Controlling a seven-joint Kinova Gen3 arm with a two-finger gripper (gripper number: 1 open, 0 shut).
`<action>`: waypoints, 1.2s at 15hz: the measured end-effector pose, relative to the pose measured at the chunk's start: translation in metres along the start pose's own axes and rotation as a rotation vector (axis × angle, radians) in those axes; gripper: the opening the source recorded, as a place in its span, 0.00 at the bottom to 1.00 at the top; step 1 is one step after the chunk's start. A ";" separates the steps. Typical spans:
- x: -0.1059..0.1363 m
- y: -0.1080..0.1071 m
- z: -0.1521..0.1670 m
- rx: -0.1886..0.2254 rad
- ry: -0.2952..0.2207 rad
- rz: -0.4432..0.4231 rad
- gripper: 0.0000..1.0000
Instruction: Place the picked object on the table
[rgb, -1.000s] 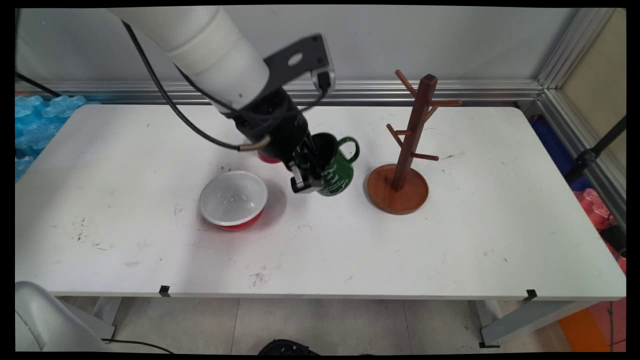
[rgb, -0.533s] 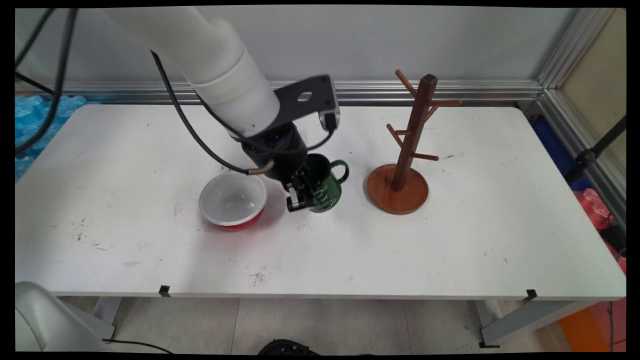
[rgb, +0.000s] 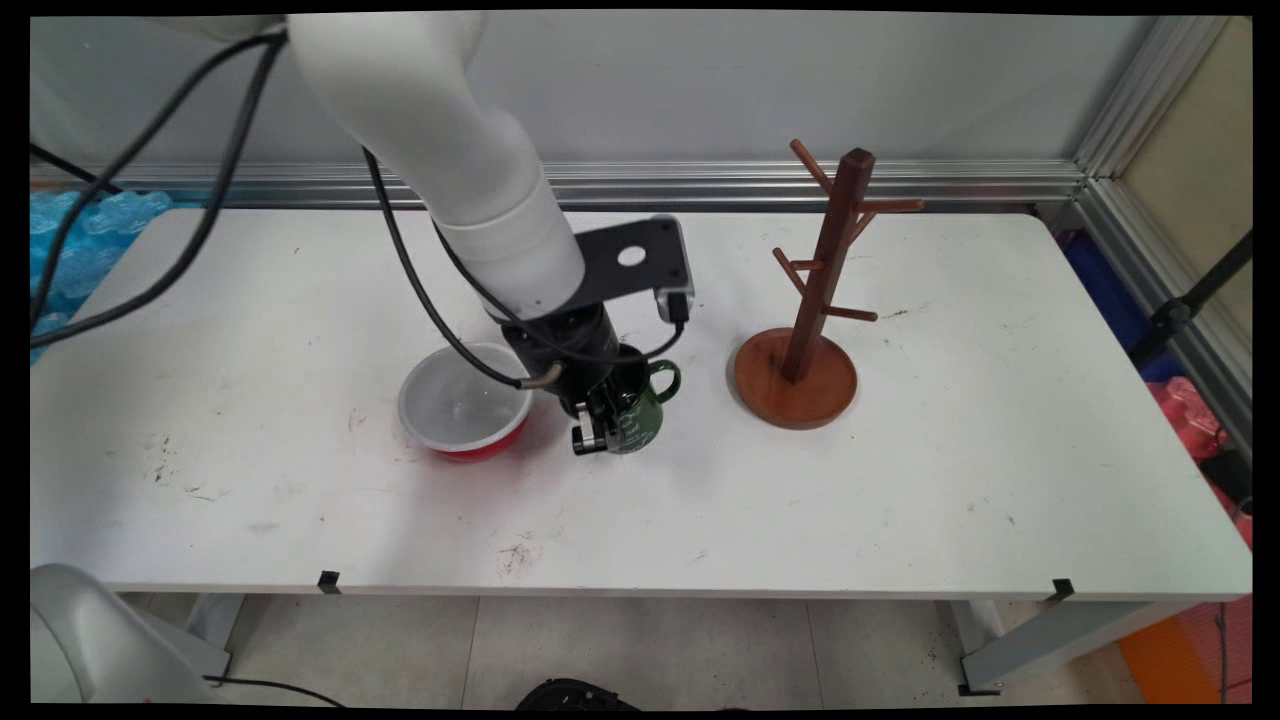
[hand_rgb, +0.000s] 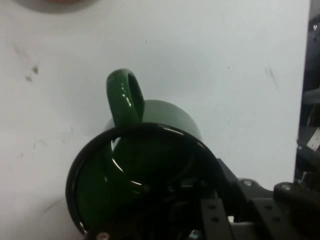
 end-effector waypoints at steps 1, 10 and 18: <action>0.001 0.000 0.004 0.000 -0.016 -0.002 0.00; 0.007 0.001 0.032 -0.002 -0.125 -0.029 0.00; 0.012 0.000 0.051 0.005 -0.172 -0.039 0.00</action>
